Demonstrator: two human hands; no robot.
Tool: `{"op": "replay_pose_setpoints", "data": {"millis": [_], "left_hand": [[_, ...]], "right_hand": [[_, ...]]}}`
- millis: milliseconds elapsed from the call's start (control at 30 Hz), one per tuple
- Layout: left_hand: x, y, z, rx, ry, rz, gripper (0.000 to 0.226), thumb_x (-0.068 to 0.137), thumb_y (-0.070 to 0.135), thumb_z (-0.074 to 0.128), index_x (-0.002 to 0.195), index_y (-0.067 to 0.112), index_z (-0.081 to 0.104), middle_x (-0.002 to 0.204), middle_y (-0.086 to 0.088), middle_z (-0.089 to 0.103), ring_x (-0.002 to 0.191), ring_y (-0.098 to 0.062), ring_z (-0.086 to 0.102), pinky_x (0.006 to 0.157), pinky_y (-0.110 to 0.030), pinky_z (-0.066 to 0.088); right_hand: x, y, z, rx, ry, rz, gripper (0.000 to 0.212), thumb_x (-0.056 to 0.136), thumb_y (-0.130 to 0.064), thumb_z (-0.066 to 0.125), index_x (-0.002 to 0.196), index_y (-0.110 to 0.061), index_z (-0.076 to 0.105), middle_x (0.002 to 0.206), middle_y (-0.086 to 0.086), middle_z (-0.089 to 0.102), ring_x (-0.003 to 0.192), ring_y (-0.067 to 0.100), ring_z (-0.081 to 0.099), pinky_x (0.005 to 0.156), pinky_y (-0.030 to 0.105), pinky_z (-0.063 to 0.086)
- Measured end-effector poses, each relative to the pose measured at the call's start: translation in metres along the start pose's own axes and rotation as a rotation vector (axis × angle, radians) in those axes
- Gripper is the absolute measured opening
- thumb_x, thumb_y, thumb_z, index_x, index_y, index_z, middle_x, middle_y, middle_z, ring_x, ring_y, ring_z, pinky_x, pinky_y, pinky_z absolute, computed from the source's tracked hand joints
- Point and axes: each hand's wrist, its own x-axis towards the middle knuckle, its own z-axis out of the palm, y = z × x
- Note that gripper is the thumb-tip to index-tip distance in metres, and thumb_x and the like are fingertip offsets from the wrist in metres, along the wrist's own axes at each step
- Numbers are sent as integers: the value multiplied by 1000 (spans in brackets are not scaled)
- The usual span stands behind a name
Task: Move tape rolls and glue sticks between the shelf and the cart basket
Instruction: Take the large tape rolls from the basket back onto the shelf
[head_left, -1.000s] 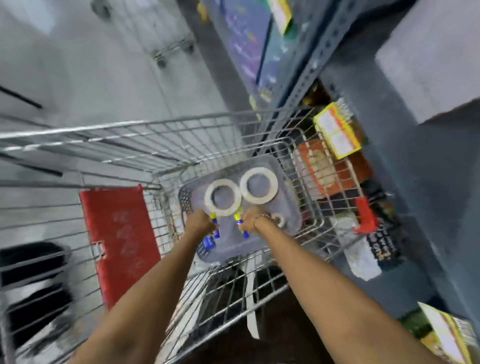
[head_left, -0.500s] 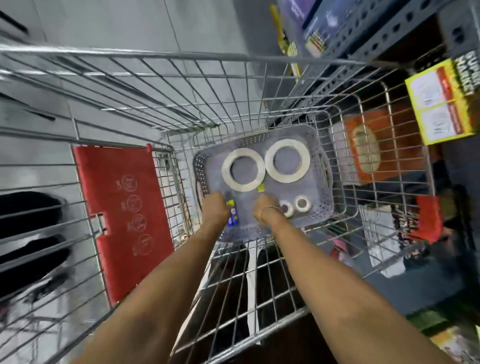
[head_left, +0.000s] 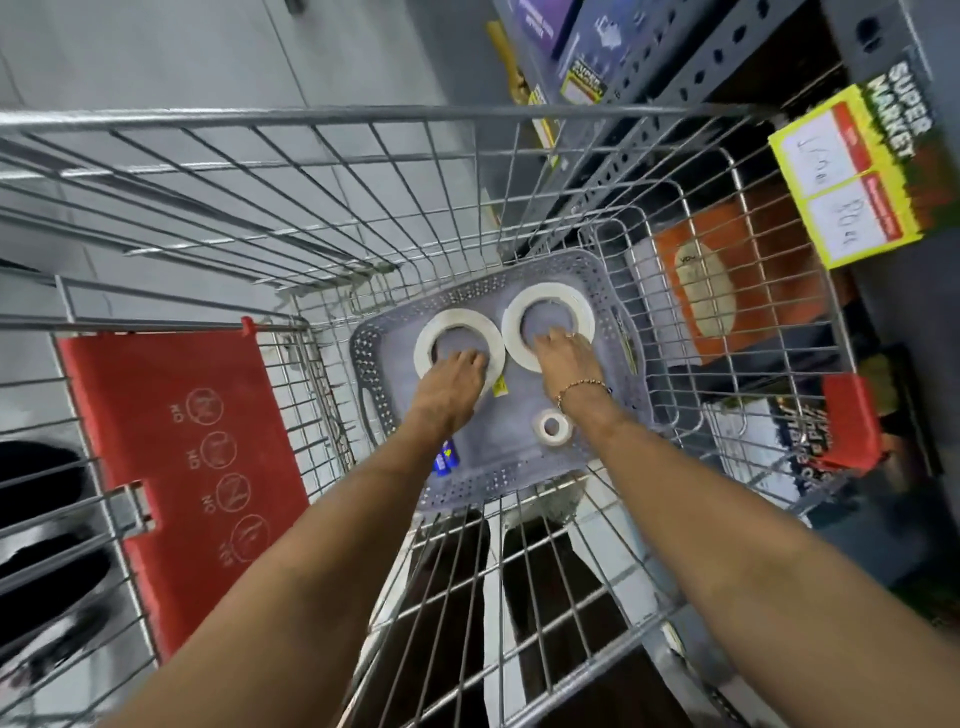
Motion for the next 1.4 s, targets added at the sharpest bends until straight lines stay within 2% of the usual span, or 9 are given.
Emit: {"op": "replay_pose_setpoints", "data": {"millis": [267,400,500,600,700,800,1133,1267,1400], "left_hand": [[-36,24,-30,-172,127,24,36,72,9,60,107,0,55,105,-23,60,94,-39,58,75,-46,47],[-70,53,-72,-273,311,85,52,70,13,73,117,1,56,108,-20,61,94,-38,60,77,-45,50],[-95,80,-104,-356,387,111,54,71,26,72,119,4,57,110,-18,60,101,-35,59,82,-43,51],[-126,120,-132,-357,507,189,53,69,39,58,115,11,62,103,-12,63,94,-28,62,75,-35,53],[-157,178,-150,-366,606,393,49,69,35,54,108,7,66,95,-11,65,86,-25,63,72,-33,53],[-175,247,-155,-415,606,638,50,70,30,56,109,0,67,102,-18,67,97,-24,59,87,-35,48],[-181,478,-131,-126,283,1136,47,70,20,64,114,4,63,100,-17,64,97,-25,53,95,-32,38],[-169,532,-106,108,158,1156,52,78,20,60,127,7,53,118,-17,57,112,-34,50,106,-36,32],[-152,550,-82,365,-47,1055,61,88,27,52,143,12,32,148,-11,31,136,-34,27,117,-37,18]], "right_hand": [[-43,14,-51,126,32,-17,36,85,-3,57,121,-2,59,133,21,49,114,37,57,91,41,49],[-98,24,-85,339,72,47,49,87,-8,61,135,-9,50,145,24,37,129,36,45,101,39,43],[-158,36,-98,549,242,43,45,82,-5,62,126,-7,58,135,24,46,121,34,50,86,31,43],[-237,53,-96,751,446,95,43,78,-5,63,120,-10,65,117,20,58,107,32,57,89,30,45],[-323,68,-83,863,673,186,43,77,-7,69,119,-11,67,108,12,62,104,22,57,85,11,36],[-402,95,-68,821,866,280,38,73,-8,74,111,-10,70,100,7,64,97,12,55,84,10,38],[-555,217,14,738,920,903,37,71,0,74,106,-10,73,102,11,63,95,31,63,82,14,37],[-575,249,44,853,791,1116,42,74,-1,67,116,-5,65,116,18,62,105,35,61,88,32,50],[-580,266,56,934,533,1076,48,81,-5,58,128,-10,56,138,13,51,124,30,51,106,31,43]]}}
